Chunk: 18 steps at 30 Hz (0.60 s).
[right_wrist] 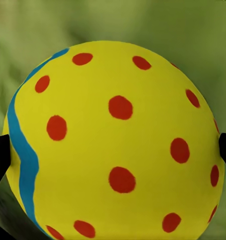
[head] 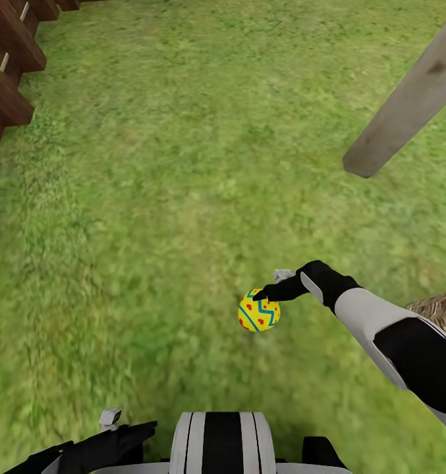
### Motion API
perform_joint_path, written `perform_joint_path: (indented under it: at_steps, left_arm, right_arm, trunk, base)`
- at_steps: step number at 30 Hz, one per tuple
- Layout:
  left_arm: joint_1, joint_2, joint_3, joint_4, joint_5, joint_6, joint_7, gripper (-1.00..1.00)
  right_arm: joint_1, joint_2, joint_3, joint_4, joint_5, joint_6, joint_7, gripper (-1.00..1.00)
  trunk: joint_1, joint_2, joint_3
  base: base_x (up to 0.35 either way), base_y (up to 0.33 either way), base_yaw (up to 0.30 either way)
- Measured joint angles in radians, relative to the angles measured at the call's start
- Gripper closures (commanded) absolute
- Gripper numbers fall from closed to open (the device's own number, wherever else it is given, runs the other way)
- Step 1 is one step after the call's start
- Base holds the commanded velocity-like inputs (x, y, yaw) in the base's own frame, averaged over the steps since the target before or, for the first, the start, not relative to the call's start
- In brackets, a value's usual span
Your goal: Take the three Easter eggs out of the wicker basket on the lawn in the garden, then place them on the lawn next to a single tree (choose any tree) so that all three eggs are next to the same tree and none are left in the basket.
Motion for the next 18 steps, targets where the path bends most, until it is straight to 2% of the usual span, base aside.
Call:
perform_joint_path:
  at_steps: [3, 6, 13, 18]
  left_arm:
    - [0.000, 0.001, 0.000, 0.000, 0.000, 0.001, 0.000, -1.00]
    - [0.000, 0.000, 0.000, 0.000, 0.000, 0.001, 0.000, -1.00]
    - [0.000, -0.001, -0.001, 0.000, 0.000, 0.000, 0.000, -1.00]
    - [0.000, -0.001, 0.000, 0.000, 0.000, 0.000, 0.000, -1.00]
  right_arm:
    - [0.000, 0.001, 0.001, 0.000, 0.001, -0.002, 0.000, 1.00]
    - [0.000, 0.001, -0.005, -0.001, 0.020, -0.014, -0.002, 1.00]
    - [0.000, 0.000, -0.005, -0.001, 0.020, -0.014, -0.002, 1.00]
    - [0.000, 0.000, -0.005, -0.001, 0.021, -0.014, -0.002, 1.00]
  trunk:
    - [0.000, 0.000, 0.000]
    - [-0.001, 0.001, 0.011]
    - [-0.004, 0.002, 0.038]
    - [-0.004, 0.002, 0.039]
  base:
    - [0.000, 0.000, 0.000]
    - [0.000, 0.000, 0.000]
    - [0.000, 0.000, 0.000]
    - [0.000, 0.000, 0.000]
